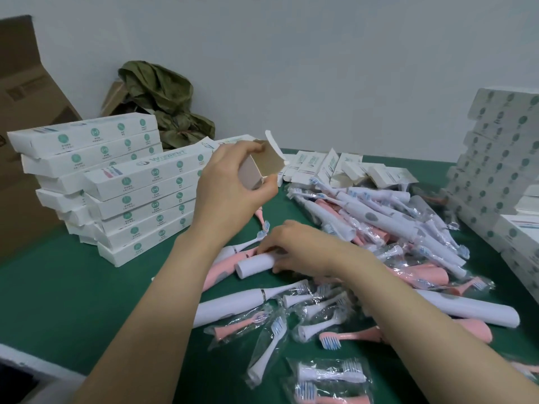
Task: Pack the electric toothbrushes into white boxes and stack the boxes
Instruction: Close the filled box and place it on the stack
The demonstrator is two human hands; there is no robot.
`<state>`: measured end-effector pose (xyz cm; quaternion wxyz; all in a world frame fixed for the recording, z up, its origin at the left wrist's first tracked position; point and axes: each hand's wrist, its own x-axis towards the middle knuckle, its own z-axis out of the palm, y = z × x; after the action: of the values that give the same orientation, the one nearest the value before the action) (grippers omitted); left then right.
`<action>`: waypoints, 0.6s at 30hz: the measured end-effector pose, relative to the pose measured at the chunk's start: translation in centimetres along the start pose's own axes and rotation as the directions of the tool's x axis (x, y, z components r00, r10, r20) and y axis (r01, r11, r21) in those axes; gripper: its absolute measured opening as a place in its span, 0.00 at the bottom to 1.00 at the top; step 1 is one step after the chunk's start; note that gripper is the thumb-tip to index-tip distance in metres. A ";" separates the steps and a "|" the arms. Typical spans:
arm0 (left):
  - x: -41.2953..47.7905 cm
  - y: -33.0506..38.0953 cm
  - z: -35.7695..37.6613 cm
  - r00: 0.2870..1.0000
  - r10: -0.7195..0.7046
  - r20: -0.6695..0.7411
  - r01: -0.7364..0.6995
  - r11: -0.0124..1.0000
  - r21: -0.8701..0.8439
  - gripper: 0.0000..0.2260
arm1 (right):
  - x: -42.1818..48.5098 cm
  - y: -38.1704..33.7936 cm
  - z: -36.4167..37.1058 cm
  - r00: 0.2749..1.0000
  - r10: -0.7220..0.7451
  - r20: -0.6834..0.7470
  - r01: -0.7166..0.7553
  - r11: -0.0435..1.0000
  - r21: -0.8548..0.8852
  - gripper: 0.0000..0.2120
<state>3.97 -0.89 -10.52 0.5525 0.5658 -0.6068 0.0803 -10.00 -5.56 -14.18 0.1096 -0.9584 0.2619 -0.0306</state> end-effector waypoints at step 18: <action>0.3 0.4 2.2 0.998 -0.054 0.046 0.043 0.977 0.207 0.16 | -5.9 1.6 -10.4 0.224 0.619 -0.752 0.591 0.528 0.610 0.17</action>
<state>2.44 -2.51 -10.87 0.4769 0.6365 -0.5952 0.1148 -17.13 -5.95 -4.40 0.3701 -0.5124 0.2251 -0.7415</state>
